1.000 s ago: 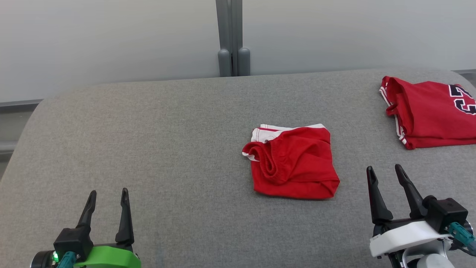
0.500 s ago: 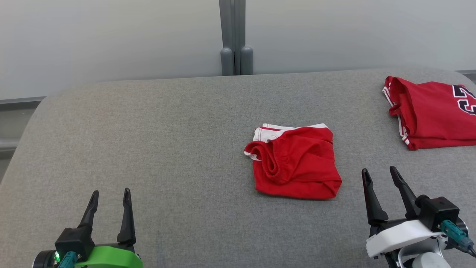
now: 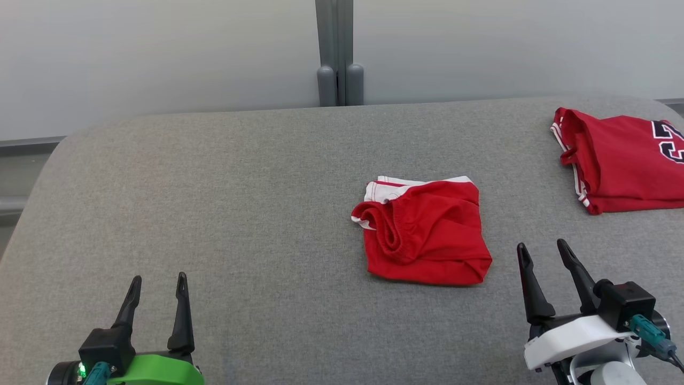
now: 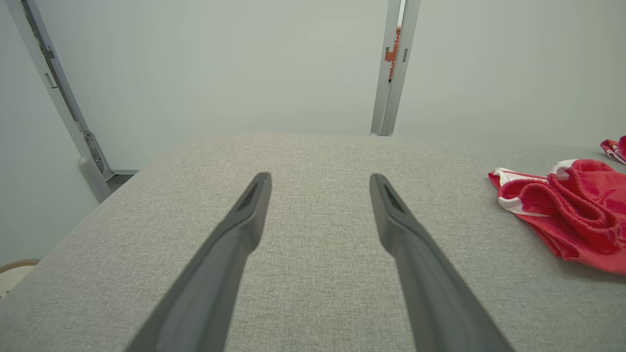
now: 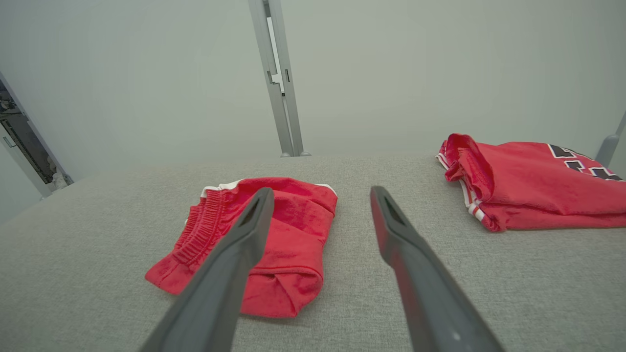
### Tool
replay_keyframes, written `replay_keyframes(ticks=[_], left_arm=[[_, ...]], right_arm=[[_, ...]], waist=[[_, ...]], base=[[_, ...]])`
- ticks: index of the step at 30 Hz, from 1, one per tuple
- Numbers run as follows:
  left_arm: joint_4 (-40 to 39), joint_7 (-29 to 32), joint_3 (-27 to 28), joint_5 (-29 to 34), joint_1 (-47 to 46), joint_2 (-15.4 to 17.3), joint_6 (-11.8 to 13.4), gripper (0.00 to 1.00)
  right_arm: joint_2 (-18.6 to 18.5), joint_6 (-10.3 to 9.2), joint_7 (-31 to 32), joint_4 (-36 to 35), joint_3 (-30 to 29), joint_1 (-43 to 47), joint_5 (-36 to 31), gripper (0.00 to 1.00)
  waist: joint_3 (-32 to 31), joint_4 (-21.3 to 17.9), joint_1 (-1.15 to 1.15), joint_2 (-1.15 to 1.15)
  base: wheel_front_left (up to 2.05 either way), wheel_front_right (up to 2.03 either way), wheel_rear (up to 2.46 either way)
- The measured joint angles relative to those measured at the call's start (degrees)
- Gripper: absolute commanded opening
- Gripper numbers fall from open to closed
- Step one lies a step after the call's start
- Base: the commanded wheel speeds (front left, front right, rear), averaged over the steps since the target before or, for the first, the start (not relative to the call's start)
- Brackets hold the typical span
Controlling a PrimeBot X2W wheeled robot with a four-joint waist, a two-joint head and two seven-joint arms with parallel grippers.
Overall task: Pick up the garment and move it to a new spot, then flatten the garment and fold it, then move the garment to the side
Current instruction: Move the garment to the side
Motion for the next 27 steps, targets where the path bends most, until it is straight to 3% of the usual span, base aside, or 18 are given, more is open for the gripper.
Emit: replay_keyframes(ticks=[18,27], left_arm=[[0.2,0.0,0.1,0.2,0.0,0.0,-0.1,1.00],[0.2,0.0,-0.5,0.3,-0.8,0.0,-0.1,1.00]], right_arm=[[-0.1,0.00,0.0,0.6,0.8,-0.7,-0.1,1.00],[-2.9,0.00,0.0,2.8,4.7,-9.2,-0.6,1.00]], waist=[[0.2,0.0,0.00,0.00],[1.5,0.6,0.00,0.00]], base=[[0.00,0.00,0.00],[0.00,0.00,0.00]])
